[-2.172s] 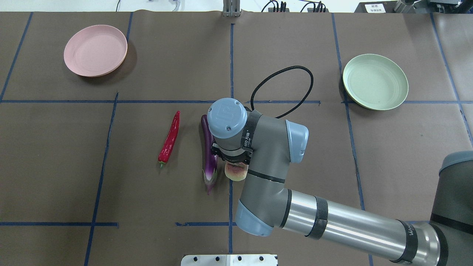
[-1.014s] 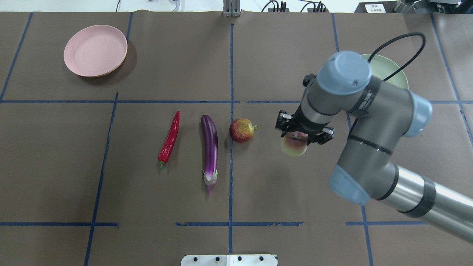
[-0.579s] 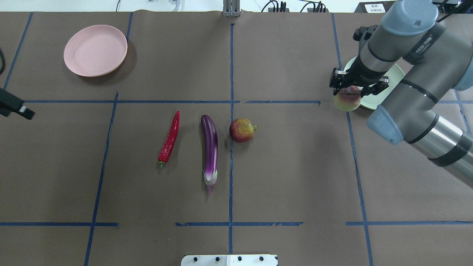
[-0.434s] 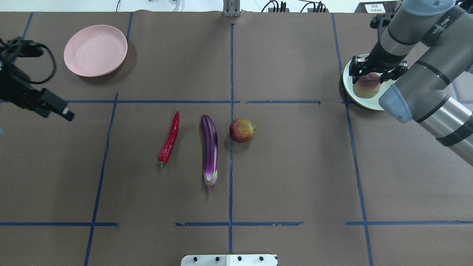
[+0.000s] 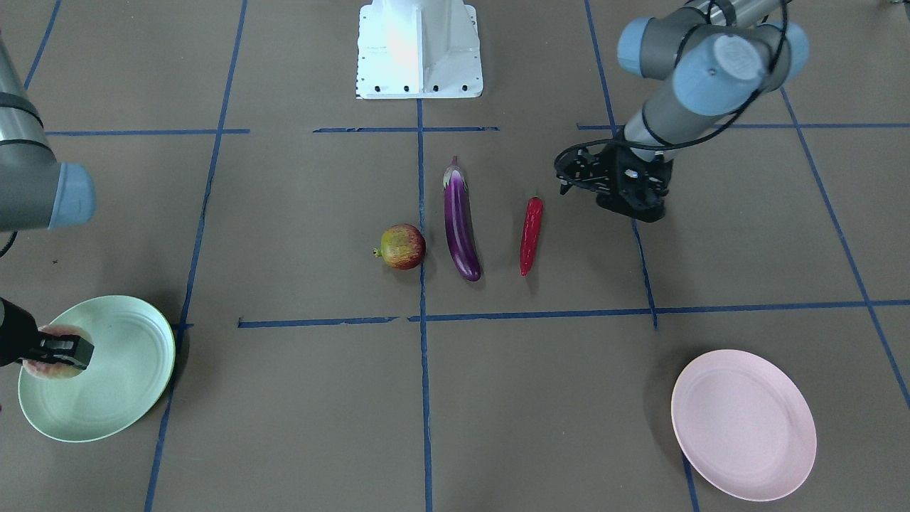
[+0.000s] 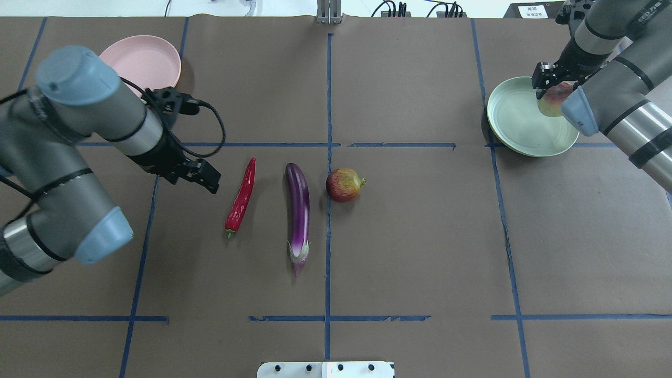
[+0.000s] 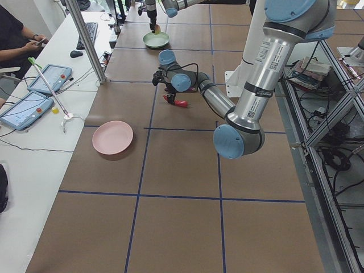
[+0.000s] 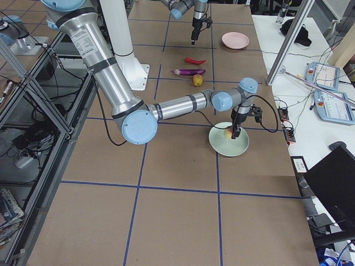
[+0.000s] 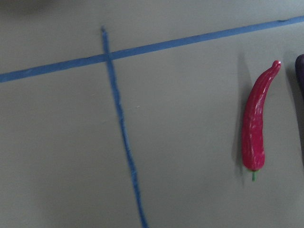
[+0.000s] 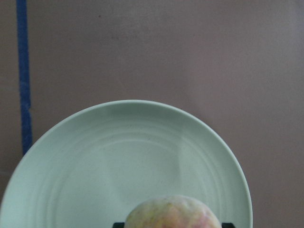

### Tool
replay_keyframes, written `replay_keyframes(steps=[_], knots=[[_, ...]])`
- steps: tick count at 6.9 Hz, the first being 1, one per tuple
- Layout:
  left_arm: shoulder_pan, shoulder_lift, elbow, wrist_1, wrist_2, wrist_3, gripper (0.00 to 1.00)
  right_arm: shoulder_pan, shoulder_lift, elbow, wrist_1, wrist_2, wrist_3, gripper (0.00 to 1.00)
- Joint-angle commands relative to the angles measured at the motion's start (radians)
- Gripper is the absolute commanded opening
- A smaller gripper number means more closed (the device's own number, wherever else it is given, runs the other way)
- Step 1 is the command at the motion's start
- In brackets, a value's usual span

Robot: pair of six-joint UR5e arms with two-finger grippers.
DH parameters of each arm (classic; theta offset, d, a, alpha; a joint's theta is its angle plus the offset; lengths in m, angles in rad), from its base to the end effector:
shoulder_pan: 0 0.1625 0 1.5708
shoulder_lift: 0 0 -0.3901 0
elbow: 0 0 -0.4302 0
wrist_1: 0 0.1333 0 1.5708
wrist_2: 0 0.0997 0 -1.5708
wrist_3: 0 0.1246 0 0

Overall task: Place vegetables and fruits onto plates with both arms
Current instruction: 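Grasp the red chili with left gripper while right gripper releases the peach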

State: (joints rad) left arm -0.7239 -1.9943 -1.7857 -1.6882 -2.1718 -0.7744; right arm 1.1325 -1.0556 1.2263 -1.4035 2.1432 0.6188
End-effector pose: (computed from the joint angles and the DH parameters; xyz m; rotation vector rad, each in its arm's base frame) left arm 0.4445 -0.4768 0.2682 0.0905 0.9263 0.2942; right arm -0.2566 -0.7025 0.4946 -0.0020 -0.6552 0.0773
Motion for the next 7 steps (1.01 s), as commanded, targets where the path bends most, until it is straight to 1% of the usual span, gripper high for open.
replay_keyframes(steps=[1,2,3,4,5,6,7], knots=[[0.128,-0.041,0.055,0.004,0.188,-0.025,1.0,0.015,-0.001,-0.087,0.129,0.021,-0.007,0.99],[0.147,-0.047,0.09,-0.002,0.19,-0.031,1.0,0.021,-0.004,-0.071,0.133,0.082,-0.008,1.0],[0.167,-0.052,0.107,-0.004,0.191,-0.061,0.95,0.036,-0.004,-0.02,0.12,0.124,-0.004,1.0],[0.17,-0.063,0.118,-0.004,0.191,-0.062,0.84,0.039,-0.01,0.045,0.101,0.16,0.001,1.0],[0.17,-0.067,0.118,-0.002,0.19,-0.066,0.52,0.038,-0.021,0.108,0.081,0.167,0.06,1.0],[0.169,-0.069,0.118,-0.004,0.19,-0.069,0.14,-0.003,-0.021,0.166,0.081,0.181,0.169,1.0],[0.169,-0.07,0.118,-0.005,0.19,-0.068,0.0,-0.079,-0.018,0.224,0.084,0.173,0.314,1.0]])
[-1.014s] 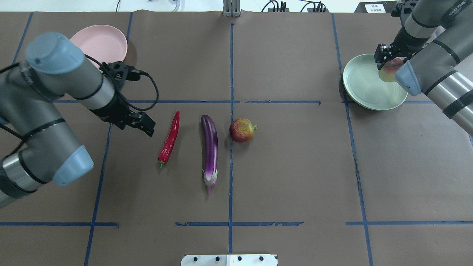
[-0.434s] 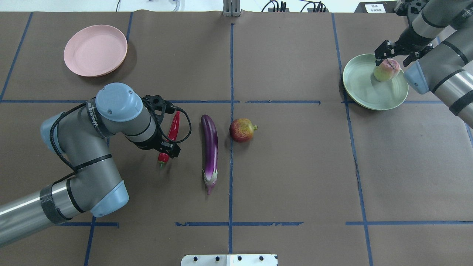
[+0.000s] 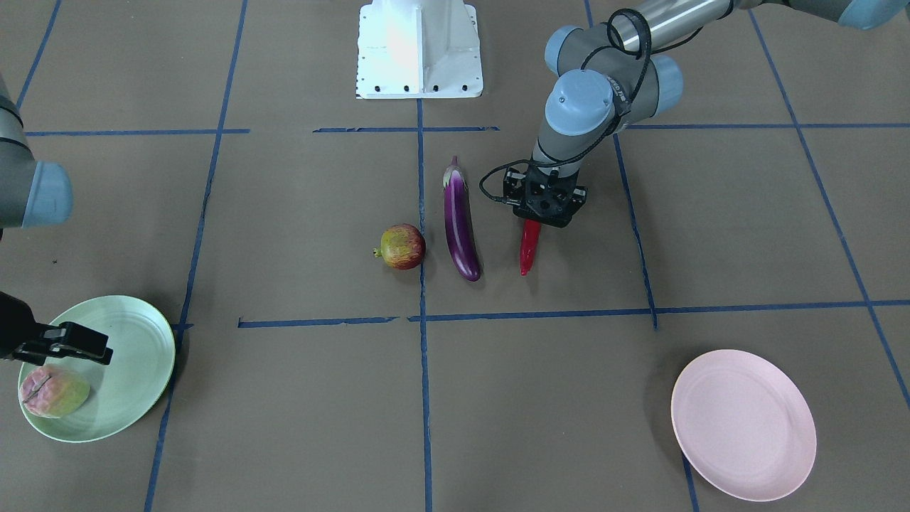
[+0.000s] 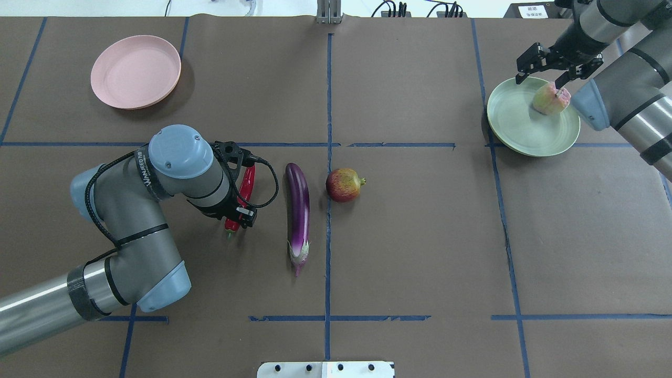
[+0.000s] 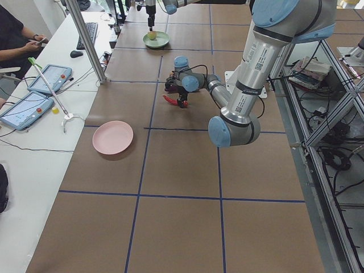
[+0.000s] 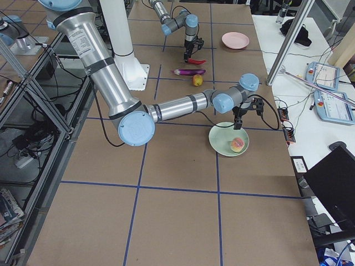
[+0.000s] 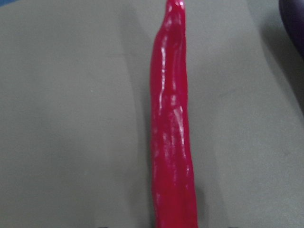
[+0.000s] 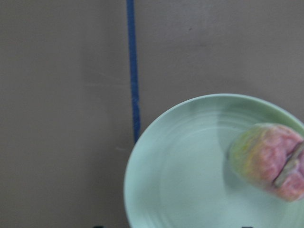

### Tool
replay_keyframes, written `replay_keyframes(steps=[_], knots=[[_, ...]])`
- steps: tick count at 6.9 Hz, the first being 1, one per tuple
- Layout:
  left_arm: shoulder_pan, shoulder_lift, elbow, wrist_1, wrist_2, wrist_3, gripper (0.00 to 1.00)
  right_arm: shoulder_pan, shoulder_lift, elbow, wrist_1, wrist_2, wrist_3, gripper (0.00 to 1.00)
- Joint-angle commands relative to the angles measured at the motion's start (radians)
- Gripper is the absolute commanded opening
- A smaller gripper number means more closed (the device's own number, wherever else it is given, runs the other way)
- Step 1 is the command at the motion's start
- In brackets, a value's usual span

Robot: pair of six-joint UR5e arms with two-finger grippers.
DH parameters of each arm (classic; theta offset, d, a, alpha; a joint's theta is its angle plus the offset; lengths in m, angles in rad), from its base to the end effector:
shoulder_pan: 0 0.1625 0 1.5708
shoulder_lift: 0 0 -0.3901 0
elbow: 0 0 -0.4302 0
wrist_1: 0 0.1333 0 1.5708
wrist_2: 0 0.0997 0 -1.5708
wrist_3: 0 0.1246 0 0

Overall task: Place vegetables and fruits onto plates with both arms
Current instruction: 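Grasp the red chili with left gripper while right gripper releases the peach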

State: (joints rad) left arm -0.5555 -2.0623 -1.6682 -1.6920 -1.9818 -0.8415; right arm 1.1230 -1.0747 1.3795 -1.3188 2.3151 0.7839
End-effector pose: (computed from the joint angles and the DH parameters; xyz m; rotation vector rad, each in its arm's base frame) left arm 0.5438 -0.4358 0.2891 0.1046 0.7988 0.3102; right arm -0.2716 -0.6784 0.4016 0.0145 -0.8967 0.1061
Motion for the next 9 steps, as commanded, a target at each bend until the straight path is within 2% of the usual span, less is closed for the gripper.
replay_keyframes(steps=[1,2,3,5,6,7,8,9], knots=[[0.0,-0.007,0.001,-0.002,0.0,-0.033,0.0,-0.144,0.008,0.125,0.001,-0.02,0.284,1.0],[-0.041,-0.016,-0.016,-0.002,0.0,-0.069,0.0,-0.211,0.016,0.177,0.001,-0.052,0.386,1.0],[-0.117,-0.031,-0.013,-0.003,0.0,-0.211,0.0,-0.297,0.019,0.222,0.009,-0.141,0.513,1.0],[-0.28,-0.012,0.065,-0.003,-0.002,-0.274,0.0,-0.409,0.076,0.247,0.007,-0.234,0.703,1.0],[-0.341,-0.003,0.143,-0.008,-0.003,-0.269,0.0,-0.466,0.119,0.242,0.001,-0.312,0.768,1.0],[-0.419,-0.004,0.228,-0.071,-0.003,-0.268,0.0,-0.515,0.14,0.243,-0.003,-0.335,0.841,1.0],[-0.447,-0.019,0.366,-0.159,-0.003,-0.266,0.0,-0.547,0.162,0.24,-0.028,-0.362,0.866,1.0],[-0.478,-0.062,0.503,-0.258,-0.006,-0.266,0.03,-0.561,0.211,0.24,-0.143,-0.376,0.867,1.0]])
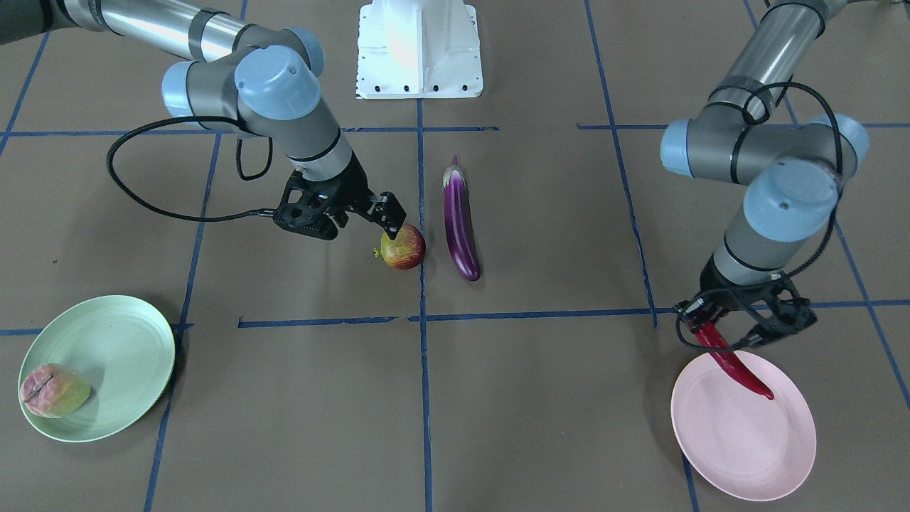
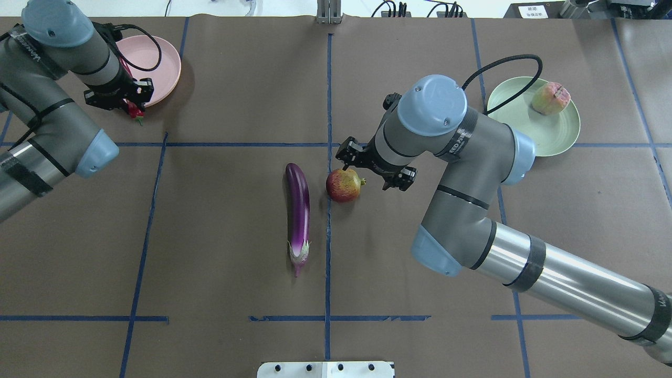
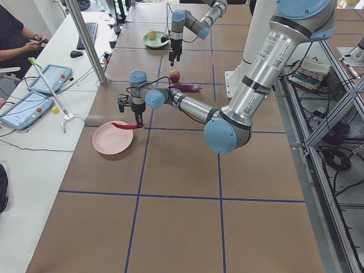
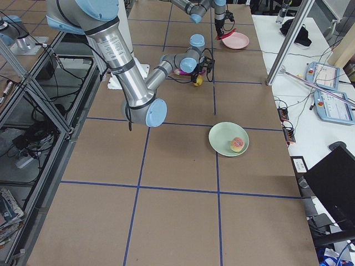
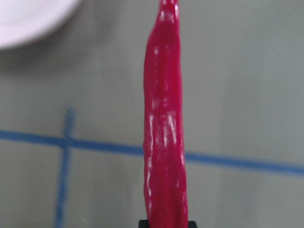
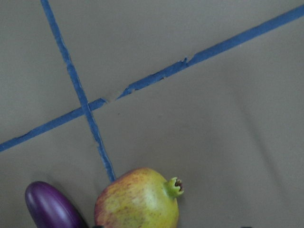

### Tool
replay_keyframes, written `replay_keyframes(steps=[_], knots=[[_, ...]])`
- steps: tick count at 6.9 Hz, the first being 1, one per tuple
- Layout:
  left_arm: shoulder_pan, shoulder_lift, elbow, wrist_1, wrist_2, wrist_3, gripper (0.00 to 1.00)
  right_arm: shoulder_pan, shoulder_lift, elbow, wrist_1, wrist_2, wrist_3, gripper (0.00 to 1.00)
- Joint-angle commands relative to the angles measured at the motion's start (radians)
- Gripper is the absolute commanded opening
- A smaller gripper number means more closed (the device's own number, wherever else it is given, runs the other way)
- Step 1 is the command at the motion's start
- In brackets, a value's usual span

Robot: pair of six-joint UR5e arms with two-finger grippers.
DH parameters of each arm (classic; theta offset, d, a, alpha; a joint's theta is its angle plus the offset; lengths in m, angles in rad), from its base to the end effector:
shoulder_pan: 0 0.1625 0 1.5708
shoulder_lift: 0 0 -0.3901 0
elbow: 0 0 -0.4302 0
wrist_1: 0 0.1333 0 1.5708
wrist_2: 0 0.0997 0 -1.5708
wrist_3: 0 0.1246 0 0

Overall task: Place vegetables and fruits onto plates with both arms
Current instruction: 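Lower chili onto pink plate with left gripper while right gripper grasps pomegranate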

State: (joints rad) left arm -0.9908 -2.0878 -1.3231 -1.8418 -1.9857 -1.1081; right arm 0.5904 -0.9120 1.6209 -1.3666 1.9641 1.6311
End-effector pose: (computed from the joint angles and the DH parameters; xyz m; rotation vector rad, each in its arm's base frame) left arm 0.3424 -0.6743 0.4337 0.0517 0.6710 -0.3961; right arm -0.5483 -0.4704 0.1824 -0.1175 -0.9716 0.4190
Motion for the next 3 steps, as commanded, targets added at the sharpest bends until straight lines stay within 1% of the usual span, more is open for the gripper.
replay_keyframes(steps=[1,2,3], knots=[[-0.048,-0.063,0.21,-0.141,-0.004,0.002,0.15,-0.05,0.054,0.0,-0.11,-0.042,0.03,1.0],[-0.084,-0.086,0.225,-0.142,-0.007,0.008,0.48,-0.07,0.057,-0.006,-0.114,-0.083,0.071,1.0],[-0.112,-0.093,0.223,-0.16,-0.025,0.04,0.99,-0.072,0.059,-0.01,-0.114,-0.093,0.122,1.0]])
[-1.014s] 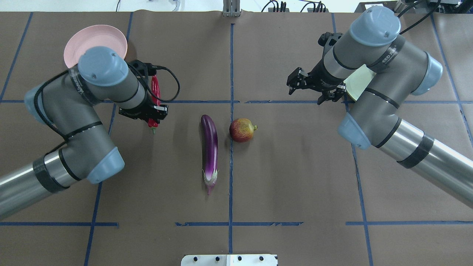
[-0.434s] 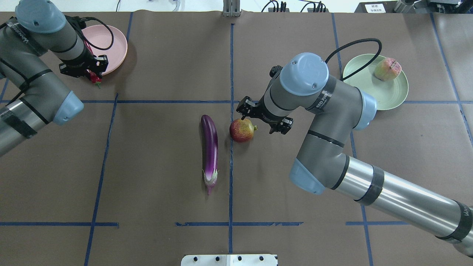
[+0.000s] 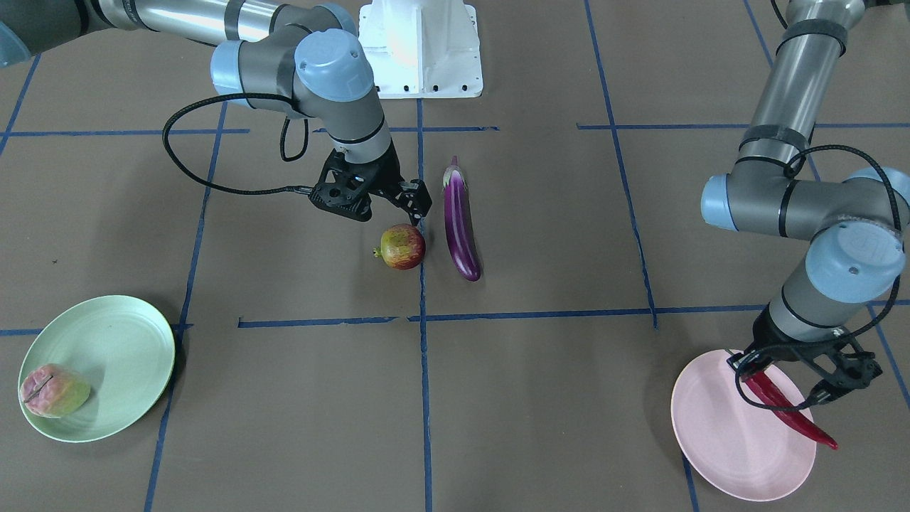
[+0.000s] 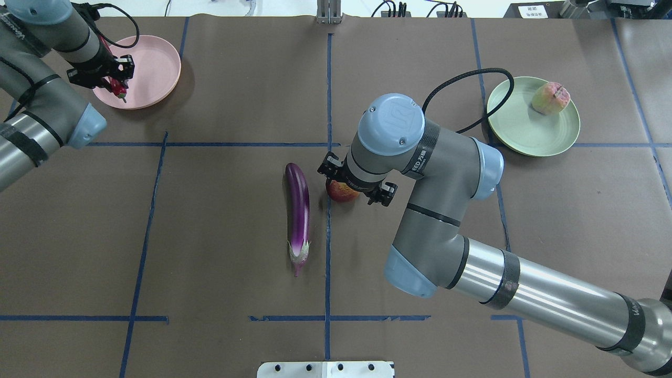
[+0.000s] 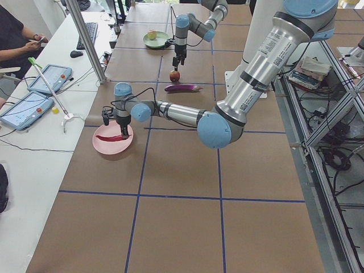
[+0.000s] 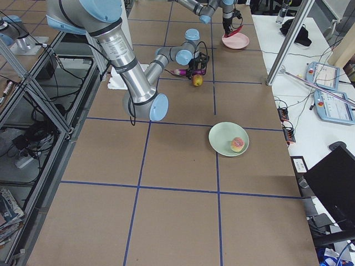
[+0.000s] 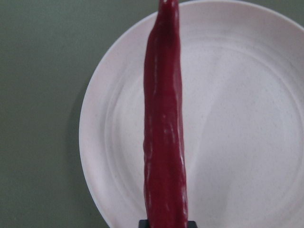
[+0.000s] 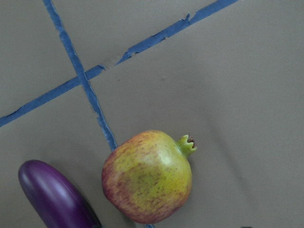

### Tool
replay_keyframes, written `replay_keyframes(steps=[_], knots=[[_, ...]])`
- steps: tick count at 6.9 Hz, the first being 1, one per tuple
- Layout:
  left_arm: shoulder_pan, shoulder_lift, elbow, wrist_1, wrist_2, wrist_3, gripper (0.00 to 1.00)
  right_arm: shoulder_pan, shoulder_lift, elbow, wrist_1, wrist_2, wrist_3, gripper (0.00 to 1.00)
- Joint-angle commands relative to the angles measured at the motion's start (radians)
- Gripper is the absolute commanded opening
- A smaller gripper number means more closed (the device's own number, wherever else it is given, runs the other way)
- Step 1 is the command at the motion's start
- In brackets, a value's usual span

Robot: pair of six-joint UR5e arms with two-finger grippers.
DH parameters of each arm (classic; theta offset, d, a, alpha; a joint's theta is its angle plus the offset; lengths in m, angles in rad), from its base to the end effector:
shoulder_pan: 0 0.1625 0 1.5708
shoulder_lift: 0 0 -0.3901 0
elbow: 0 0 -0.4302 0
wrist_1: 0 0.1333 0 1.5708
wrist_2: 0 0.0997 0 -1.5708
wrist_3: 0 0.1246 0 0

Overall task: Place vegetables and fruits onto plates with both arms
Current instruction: 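Lower chili onto pink plate with left gripper while right gripper grasps pomegranate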

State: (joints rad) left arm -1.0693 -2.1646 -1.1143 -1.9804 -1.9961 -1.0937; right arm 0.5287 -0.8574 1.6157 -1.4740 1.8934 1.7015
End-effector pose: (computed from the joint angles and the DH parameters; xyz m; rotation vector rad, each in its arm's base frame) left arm 0.3073 -0.7309 0.4720 0.0801 0.6807 -0.4528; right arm -0.5763 -0.4453 0.1639 -0.1303 -0.8990 0.4762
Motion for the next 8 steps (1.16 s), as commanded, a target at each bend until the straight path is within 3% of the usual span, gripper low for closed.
replay_keyframes(steps=[1,3,7,8], knots=[[-0.041,-0.006,0.014,-0.099,-0.047,0.02,1.0,-0.012,0.035,-0.04,-0.008,-0.031,0.1,1.0],[-0.043,0.006,0.008,-0.115,-0.049,0.02,1.0,-0.024,0.148,-0.196,-0.017,-0.108,0.112,1.0],[-0.044,0.009,-0.01,-0.117,-0.049,0.018,1.0,-0.022,0.15,-0.197,-0.135,-0.103,0.195,1.0],[-0.043,0.044,-0.054,-0.117,-0.049,0.018,1.0,-0.021,0.149,-0.197,-0.135,-0.103,0.198,1.0]])
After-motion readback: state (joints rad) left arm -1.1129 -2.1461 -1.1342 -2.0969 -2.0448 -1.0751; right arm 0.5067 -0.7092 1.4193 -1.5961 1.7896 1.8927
